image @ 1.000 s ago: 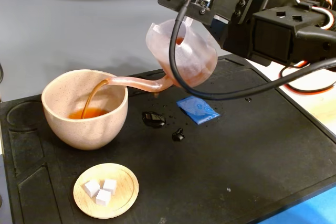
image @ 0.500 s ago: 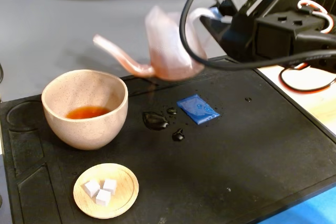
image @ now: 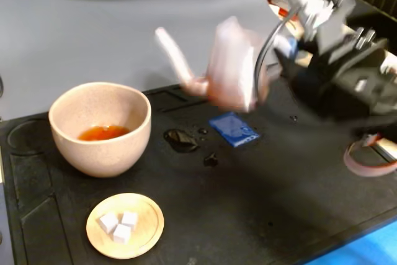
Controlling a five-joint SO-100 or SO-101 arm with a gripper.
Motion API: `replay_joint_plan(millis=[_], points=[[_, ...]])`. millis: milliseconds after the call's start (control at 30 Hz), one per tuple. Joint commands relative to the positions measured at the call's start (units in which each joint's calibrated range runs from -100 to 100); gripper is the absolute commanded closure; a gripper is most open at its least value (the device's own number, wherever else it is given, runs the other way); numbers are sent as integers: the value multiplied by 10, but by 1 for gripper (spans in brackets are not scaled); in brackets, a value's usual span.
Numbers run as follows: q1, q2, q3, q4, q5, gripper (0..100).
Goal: Pick up a kettle and pour liquid into a cup.
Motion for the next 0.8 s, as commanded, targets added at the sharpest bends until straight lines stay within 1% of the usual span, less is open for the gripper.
replay_joint_plan(millis=[0, 100, 300, 533, 767], points=[[0, 79, -8, -93, 4, 99], [9, 154, -29, -139, 5, 99], [8, 246, -106, -139, 5, 99], [27, 249, -115, -139, 5, 99], [22, 250, -115, -139, 6, 99]])
